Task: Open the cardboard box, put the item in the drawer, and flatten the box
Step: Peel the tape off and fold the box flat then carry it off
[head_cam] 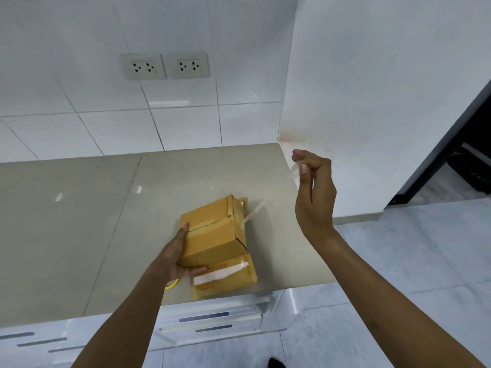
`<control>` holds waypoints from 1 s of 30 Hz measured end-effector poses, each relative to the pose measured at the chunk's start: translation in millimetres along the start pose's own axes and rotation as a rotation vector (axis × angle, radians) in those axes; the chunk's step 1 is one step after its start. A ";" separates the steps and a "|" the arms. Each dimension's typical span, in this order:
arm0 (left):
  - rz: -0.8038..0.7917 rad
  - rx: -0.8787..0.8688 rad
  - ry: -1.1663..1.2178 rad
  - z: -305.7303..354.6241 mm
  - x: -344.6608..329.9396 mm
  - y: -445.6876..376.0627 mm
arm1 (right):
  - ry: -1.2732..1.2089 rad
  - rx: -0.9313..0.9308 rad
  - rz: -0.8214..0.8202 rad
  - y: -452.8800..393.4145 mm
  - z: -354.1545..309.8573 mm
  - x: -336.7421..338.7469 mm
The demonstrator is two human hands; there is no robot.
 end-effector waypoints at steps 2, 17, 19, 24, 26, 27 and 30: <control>0.002 -0.008 0.037 1.0 2.2 -1.7 | 0.007 -0.020 0.014 -0.4 0.8 2.4; 0.059 -0.050 -0.078 7.5 5.3 -10.0 | 0.106 -0.172 0.083 -34.9 38.2 9.7; 0.068 -0.058 -0.081 6.9 4.3 -10.9 | 0.199 -0.168 0.012 -32.5 47.4 0.7; 0.074 -0.064 -0.095 7.7 3.9 -10.4 | 0.290 -0.228 -0.104 -30.1 68.9 -16.0; 0.072 -0.060 -0.087 7.6 4.3 -10.6 | 0.296 -0.264 -0.111 -31.6 77.3 -19.8; 0.071 -0.060 -0.085 7.3 4.5 -10.7 | 0.307 -0.274 -0.115 -33.1 80.9 -21.5; 0.078 -0.058 -0.086 7.4 5.6 -11.4 | 0.384 -0.270 -0.145 -40.4 90.9 -28.9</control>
Point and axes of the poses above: each hand's wrist, its own y-axis away from the middle knuckle, its own x-axis out of the back of the hand, z = x × y, the point moved 6 cm from there along -y, towards the middle knuckle, and after that the axes turned 9 degrees about y, right-handed, at the moved point
